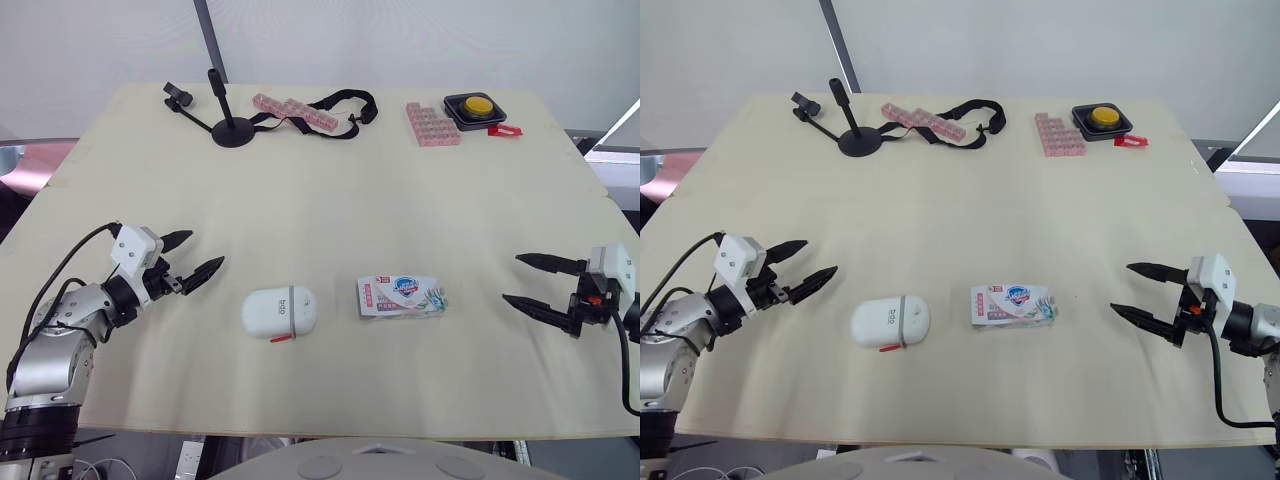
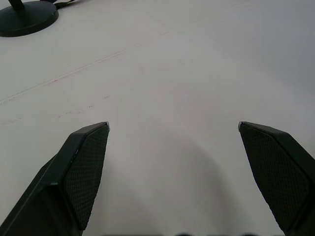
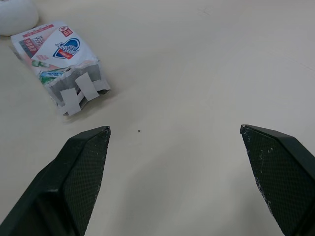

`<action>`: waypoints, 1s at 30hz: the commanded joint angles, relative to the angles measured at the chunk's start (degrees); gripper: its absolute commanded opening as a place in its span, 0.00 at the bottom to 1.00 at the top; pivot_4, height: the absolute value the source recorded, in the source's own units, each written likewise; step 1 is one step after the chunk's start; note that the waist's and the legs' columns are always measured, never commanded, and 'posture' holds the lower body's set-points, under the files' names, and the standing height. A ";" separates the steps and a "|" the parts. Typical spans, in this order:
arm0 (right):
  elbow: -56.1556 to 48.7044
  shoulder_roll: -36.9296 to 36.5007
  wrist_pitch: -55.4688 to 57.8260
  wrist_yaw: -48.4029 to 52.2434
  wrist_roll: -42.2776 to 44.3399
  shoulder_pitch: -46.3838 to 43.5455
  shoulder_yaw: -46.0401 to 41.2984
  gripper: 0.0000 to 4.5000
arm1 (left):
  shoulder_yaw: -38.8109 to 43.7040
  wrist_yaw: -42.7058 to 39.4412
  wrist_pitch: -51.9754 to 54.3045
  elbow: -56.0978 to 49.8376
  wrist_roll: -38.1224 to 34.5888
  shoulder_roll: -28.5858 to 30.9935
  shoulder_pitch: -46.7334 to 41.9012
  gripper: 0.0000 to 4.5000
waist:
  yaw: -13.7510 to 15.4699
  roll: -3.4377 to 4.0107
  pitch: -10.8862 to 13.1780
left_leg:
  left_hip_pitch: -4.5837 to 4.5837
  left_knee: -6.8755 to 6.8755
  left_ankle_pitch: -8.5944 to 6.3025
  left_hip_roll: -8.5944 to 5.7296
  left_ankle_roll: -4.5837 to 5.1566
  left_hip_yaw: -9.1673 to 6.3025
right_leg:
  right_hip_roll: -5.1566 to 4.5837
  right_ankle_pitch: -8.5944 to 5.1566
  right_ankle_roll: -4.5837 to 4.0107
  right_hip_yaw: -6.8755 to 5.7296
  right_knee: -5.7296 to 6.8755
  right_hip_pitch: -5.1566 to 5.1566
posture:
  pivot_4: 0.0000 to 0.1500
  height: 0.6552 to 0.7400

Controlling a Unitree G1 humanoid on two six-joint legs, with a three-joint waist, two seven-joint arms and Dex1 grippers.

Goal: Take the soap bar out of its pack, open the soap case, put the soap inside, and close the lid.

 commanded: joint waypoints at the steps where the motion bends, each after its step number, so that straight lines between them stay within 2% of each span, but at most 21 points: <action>1: -5.42 -4.40 -0.24 4.09 -0.21 -1.42 0.58 1.00 | -0.32 -4.26 1.65 -5.71 -3.09 3.08 -1.97 0.99 | -0.01 0.00 0.00 | 0.00 0.00 0.00 0.00 0.00 0.00 | 0.00 0.00 0.00 0.00 0.01 0.00 | 1.00 1.00; 7: -15.13 -9.39 11.17 5.39 1.11 -7.58 6.83 1.00 | -3.28 -11.37 7.71 -18.32 -10.01 6.54 0.02 0.99 | -0.27 0.01 0.00 | 0.03 -0.01 0.00 0.01 0.00 0.01 | 0.05 0.00 0.00 0.01 0.05 -0.03 | 1.00 1.00; 12: -18.91 -9.17 12.07 4.91 -3.63 -11.76 14.40 1.00 | -7.62 -13.91 8.04 -24.63 -11.35 6.02 2.97 0.99 | 0.24 0.01 0.00 | 0.00 -0.03 0.00 0.02 0.00 0.01 | 0.06 0.00 0.00 0.00 0.02 -0.09 | 1.00 1.00; 20: -18.07 -5.27 13.10 2.39 -8.48 -18.65 22.41 1.00 | -13.46 -16.20 0.57 -24.43 -6.51 3.44 6.19 0.99 | -0.08 0.03 0.01 | -0.02 -0.01 0.01 0.02 -0.01 0.07 | 0.04 0.00 0.00 0.06 0.14 -0.19 | 1.00 1.00; 30: -18.41 -3.21 12.69 1.00 -10.54 -18.57 25.72 1.00 | -14.51 -16.68 -2.36 -23.94 -5.48 2.93 7.87 0.99 | -0.18 0.03 0.01 | -0.02 0.00 0.01 0.02 -0.01 0.08 | 0.05 0.00 0.00 0.09 0.35 -0.18 | 1.00 1.00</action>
